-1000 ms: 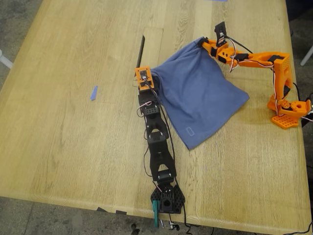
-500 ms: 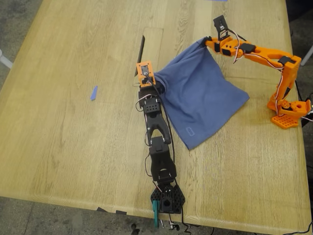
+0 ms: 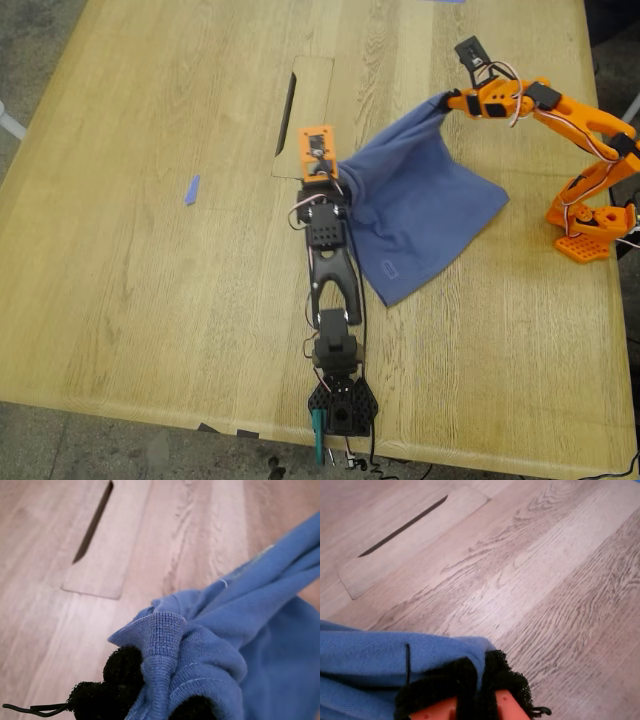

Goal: Fold a T-shirt

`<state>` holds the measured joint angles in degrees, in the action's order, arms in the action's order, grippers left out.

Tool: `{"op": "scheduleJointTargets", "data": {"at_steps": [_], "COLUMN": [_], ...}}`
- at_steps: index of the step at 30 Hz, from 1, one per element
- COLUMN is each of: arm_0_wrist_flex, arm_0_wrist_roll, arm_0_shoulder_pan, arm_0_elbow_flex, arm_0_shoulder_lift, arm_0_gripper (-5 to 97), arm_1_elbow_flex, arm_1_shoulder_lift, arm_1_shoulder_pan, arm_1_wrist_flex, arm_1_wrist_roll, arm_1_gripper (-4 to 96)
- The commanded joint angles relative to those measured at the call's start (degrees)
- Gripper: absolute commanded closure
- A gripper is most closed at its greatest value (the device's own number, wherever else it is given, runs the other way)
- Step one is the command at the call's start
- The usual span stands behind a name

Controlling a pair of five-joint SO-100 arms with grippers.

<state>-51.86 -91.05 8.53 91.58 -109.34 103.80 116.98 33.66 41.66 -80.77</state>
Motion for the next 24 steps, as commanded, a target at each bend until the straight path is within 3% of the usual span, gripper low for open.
{"op": "scheduleJointTargets", "data": {"at_steps": [1, 10, 24], "arm_0_wrist_flex": [-5.3, -16.6, -22.3], "arm_0_wrist_roll": [-0.9, -1.5, -2.5], "arm_0_shoulder_pan": [-2.2, -9.0, -24.7], "arm_0_elbow_flex": [0.6, 4.0, 9.1], "arm_0_shoulder_lift": [-15.0, -24.0, -32.2], "arm_0_gripper": [92, 92, 92], "arm_1_elbow_flex": [-1.3, 0.4, 13.8], "arm_1_shoulder_lift": [5.7, 16.3, 37.0], "arm_1_shoulder_pan": [-0.4, -4.7, -10.1], "arm_1_wrist_flex": [5.8, 21.5, 36.2], "arm_1_wrist_roll": [-0.5, -0.1, 0.1], "arm_1_gripper": [91.3, 91.3, 91.3]}}
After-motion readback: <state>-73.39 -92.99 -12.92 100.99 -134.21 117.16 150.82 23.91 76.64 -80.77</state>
